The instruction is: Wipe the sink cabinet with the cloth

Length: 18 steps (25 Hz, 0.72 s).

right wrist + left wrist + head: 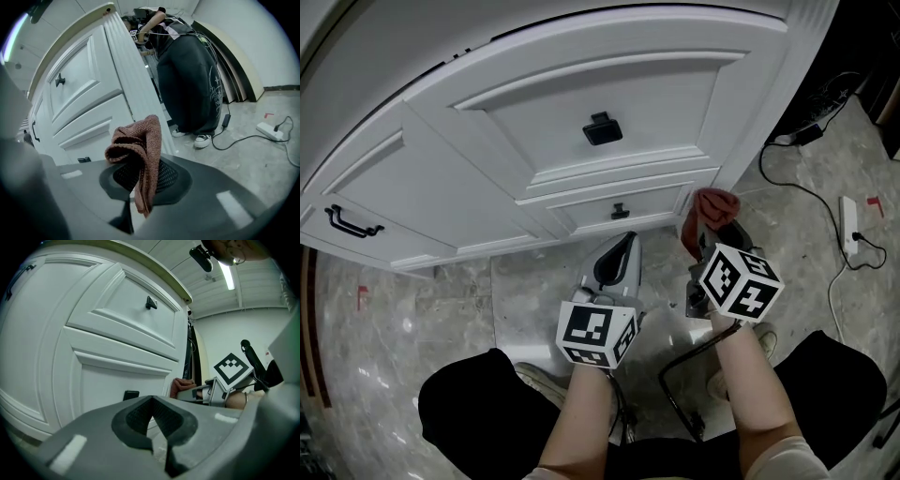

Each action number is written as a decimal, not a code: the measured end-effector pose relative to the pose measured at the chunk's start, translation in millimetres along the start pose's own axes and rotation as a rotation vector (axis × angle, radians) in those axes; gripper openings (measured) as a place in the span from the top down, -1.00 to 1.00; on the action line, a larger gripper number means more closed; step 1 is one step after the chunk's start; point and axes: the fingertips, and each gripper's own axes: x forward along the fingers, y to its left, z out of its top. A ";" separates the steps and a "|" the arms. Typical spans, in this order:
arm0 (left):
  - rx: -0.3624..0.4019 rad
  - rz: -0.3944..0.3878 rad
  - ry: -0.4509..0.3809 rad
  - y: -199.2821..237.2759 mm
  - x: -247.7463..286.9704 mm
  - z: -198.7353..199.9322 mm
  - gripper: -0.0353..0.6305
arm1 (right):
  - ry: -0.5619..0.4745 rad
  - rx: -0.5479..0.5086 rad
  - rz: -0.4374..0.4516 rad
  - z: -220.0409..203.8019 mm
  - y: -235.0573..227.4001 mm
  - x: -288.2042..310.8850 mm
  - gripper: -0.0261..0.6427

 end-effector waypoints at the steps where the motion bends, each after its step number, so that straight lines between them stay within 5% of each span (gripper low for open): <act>1: -0.002 0.004 0.001 1.3 -0.8 -2.0 0.89 | -0.005 -0.001 0.005 -0.4 -0.9 -1.1 0.69; 10: 0.004 0.115 0.039 54.7 -31.6 -22.9 0.89 | 0.108 -0.174 0.229 -87.7 93.0 18.9 0.68; 18: -0.021 0.264 0.005 127.3 -78.4 -13.9 0.89 | 0.177 -0.227 0.427 -136.5 194.6 44.9 0.68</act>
